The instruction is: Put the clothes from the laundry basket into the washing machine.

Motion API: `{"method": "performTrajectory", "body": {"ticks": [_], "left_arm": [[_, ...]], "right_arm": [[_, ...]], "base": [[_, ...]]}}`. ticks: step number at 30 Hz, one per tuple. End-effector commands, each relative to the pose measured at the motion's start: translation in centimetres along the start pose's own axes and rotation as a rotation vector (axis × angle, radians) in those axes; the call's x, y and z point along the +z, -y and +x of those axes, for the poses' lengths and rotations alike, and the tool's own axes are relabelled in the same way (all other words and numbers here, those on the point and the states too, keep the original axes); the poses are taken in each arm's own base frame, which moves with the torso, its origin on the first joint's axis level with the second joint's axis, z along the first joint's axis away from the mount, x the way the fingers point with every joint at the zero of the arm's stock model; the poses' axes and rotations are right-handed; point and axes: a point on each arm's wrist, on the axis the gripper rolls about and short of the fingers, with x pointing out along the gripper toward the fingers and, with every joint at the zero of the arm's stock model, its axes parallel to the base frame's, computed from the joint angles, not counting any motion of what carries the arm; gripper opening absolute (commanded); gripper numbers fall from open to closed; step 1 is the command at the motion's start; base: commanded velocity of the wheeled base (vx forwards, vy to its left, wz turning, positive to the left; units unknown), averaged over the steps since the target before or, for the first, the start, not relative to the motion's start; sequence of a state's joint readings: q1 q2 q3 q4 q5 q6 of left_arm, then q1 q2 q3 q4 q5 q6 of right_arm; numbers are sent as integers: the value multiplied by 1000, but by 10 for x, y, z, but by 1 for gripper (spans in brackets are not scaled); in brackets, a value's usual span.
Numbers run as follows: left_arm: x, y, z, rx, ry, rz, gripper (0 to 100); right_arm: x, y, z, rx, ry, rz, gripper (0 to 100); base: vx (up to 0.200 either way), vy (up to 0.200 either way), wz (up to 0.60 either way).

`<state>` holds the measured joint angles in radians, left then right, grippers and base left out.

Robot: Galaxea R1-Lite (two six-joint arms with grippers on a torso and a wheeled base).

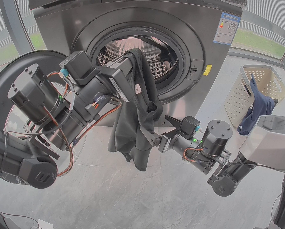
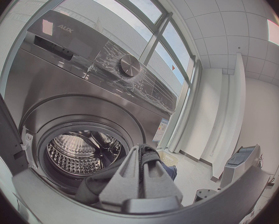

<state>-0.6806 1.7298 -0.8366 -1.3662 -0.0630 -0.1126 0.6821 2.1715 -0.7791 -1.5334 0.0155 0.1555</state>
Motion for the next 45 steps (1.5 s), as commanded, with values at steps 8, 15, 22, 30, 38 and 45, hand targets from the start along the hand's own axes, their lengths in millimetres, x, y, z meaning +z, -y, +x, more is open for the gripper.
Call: {"method": "performTrajectory", "body": {"ticks": [8,15,22,30,38,45], "left_arm": [[0,0,-1,-3,-2,-1,0],[0,0,-2,-2,-4,1,0],[0,-1,-2,2,-2,3,0],[0,0,-3,-3,-4,1,0],[0,0,-3,-5,-3,0,0],[8,1,-5,-9,12,1,0]], "right_arm": [[-24,19,25,-28,3,-26,100],[-20,36,34,-64,42,-35,100],[-14,37,16,-82,13,-33,100],[-10,37,4,-86,-11,-33,100],[-20,38,16,-25,-12,-41,100],[-53,43,48,42,1,-62,100]], "base": [[0,0,0],[0,0,0],[0,0,0],[0,0,0],[0,0,0],[0,0,0]]}}
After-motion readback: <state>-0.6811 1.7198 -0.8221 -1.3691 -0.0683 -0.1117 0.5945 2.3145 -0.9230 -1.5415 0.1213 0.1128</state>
